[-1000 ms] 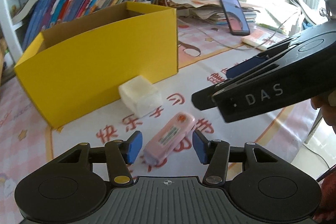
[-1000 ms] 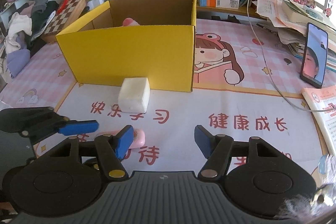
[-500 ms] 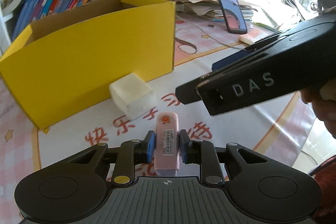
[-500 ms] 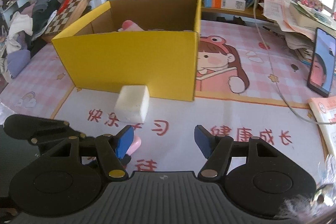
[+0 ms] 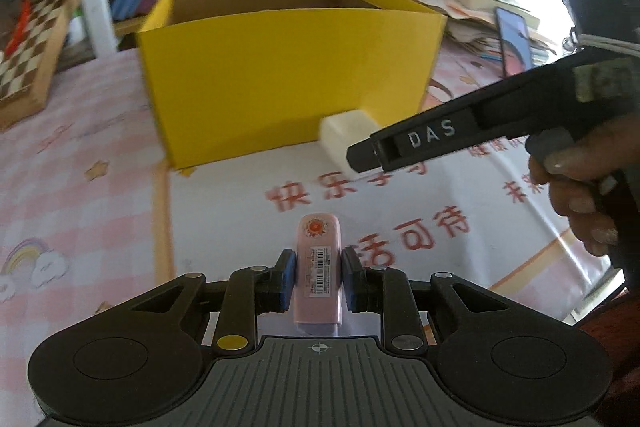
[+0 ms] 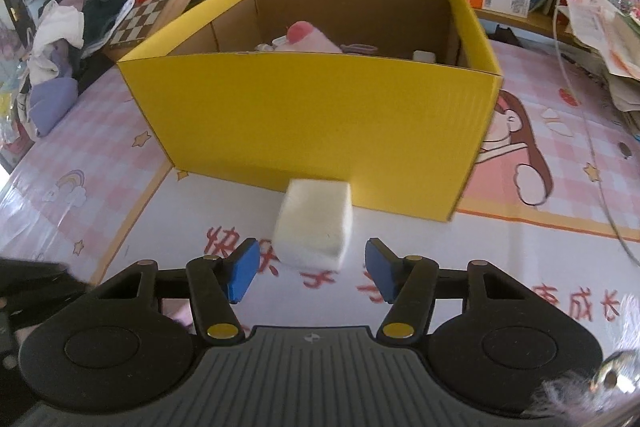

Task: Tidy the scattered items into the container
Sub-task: 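Grasp the white foam block with the right gripper while the left gripper holds the eraser, then lift the eraser and foam block with both grippers and carry them over the box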

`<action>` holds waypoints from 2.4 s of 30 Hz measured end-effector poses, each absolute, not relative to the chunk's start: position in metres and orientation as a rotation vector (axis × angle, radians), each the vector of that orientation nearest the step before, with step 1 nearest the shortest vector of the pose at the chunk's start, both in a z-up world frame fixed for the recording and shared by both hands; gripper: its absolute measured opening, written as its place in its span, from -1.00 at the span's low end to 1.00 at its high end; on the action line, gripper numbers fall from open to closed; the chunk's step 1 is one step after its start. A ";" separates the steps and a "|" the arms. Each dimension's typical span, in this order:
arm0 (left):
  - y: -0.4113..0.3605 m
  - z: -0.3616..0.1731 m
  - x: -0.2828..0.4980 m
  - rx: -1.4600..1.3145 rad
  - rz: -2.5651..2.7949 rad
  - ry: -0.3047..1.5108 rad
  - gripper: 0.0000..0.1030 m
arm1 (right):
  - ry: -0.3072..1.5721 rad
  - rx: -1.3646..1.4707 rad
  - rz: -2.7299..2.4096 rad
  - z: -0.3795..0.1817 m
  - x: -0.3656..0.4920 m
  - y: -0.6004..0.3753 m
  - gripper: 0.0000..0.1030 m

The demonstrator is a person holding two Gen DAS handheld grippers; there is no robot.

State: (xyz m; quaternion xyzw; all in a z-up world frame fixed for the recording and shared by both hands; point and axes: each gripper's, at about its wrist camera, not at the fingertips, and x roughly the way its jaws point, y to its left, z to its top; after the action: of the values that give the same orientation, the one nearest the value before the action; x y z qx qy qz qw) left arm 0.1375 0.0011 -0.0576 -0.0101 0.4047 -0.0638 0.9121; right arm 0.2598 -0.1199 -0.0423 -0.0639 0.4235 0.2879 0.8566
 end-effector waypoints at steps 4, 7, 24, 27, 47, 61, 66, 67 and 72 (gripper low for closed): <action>0.012 -0.055 0.132 -0.041 -0.090 0.830 -0.55 | 0.918 -0.120 0.586 -0.047 0.272 -0.110 -0.02; 0.018 -0.053 0.129 -0.052 -0.065 0.825 -0.56 | 0.936 -0.121 0.571 -0.050 0.278 -0.106 -0.04; 0.031 -0.043 0.129 -0.086 -0.073 0.791 -0.55 | 0.918 -0.157 0.586 -0.042 0.263 -0.112 -0.32; 0.033 -0.038 0.128 -0.093 -0.081 0.777 -0.56 | 0.894 -0.164 0.599 -0.033 0.251 -0.116 -0.32; 0.032 -0.020 0.107 -0.080 -0.179 0.709 -0.56 | 0.846 -0.190 0.563 -0.009 0.196 -0.129 -0.32; 0.033 -0.018 0.102 -0.085 -0.190 0.684 -0.56 | 0.844 -0.191 0.550 -0.007 0.186 -0.131 -0.33; 0.033 -0.017 0.102 -0.088 -0.186 0.676 -0.56 | 0.839 -0.199 0.553 -0.006 0.187 -0.131 -0.33; 0.032 -0.017 0.102 -0.089 -0.187 0.675 -0.56 | 0.838 -0.200 0.554 -0.006 0.187 -0.131 -0.33; 0.033 -0.007 0.103 -0.096 -0.192 0.643 -0.56 | 0.824 -0.208 0.563 -0.002 0.187 -0.131 -0.34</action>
State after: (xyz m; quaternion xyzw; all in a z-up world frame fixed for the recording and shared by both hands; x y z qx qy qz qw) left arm 0.1027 0.0332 -0.0075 -0.0473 0.3154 -0.0940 0.9431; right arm 0.1873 -0.1313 -0.0016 -0.0994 0.3945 0.2693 0.8729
